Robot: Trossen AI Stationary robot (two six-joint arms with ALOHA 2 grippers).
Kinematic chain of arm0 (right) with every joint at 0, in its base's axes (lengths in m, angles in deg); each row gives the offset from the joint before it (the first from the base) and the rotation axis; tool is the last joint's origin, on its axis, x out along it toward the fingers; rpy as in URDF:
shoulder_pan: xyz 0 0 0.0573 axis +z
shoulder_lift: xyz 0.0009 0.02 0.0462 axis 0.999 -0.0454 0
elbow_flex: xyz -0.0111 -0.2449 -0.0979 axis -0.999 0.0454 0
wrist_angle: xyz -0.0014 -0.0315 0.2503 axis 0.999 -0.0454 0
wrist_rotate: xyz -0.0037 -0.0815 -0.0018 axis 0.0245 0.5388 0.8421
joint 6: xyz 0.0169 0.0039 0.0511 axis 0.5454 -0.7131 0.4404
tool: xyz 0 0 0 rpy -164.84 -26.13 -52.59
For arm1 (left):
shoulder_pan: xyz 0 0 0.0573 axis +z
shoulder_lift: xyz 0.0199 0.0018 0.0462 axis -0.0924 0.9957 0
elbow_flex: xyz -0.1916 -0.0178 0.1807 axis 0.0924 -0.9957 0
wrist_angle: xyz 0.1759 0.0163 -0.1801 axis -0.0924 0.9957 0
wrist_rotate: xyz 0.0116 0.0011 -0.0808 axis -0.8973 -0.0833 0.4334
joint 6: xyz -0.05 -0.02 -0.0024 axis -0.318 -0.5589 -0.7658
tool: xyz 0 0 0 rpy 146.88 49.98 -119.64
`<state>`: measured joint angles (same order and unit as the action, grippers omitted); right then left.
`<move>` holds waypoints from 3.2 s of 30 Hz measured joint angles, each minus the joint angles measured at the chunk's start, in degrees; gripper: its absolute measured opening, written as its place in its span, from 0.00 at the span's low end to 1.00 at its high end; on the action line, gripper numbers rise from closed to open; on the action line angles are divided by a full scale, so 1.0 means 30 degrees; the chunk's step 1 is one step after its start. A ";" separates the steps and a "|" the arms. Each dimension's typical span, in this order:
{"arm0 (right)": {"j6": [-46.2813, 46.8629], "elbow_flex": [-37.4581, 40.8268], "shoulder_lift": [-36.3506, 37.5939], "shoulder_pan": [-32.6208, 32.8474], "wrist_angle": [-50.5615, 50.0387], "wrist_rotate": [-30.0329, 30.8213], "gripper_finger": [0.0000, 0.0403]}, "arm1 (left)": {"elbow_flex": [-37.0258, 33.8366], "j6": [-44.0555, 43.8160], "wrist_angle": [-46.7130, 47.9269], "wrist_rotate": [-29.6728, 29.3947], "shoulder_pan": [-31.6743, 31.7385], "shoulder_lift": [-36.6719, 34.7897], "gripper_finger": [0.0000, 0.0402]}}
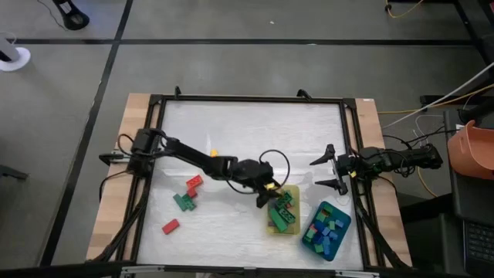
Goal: Sort blocks by size
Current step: Put the long yellow block into the yellow bin
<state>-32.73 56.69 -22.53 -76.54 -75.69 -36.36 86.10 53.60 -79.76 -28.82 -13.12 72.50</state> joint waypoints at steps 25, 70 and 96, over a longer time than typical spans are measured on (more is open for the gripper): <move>0.0213 0.0029 -0.0080 0.0000 -0.0262 0.0007 0.85 | -0.0884 -1.0936 2.5114 -0.3763 0.3472 -0.6547 0.50; 0.0367 0.0058 -0.0015 0.0000 -0.0111 0.0000 0.85 | -0.5020 -0.8757 1.8764 -0.3220 0.6339 -0.6533 0.21; -0.0442 0.0182 -0.0029 0.0000 0.2971 0.0019 0.85 | -0.3643 -0.6327 -0.2326 -0.1634 0.0395 -0.3313 0.24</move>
<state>-34.06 57.24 -22.62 -76.54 -66.78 -36.30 75.17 34.62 -86.73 -33.72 -11.93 62.56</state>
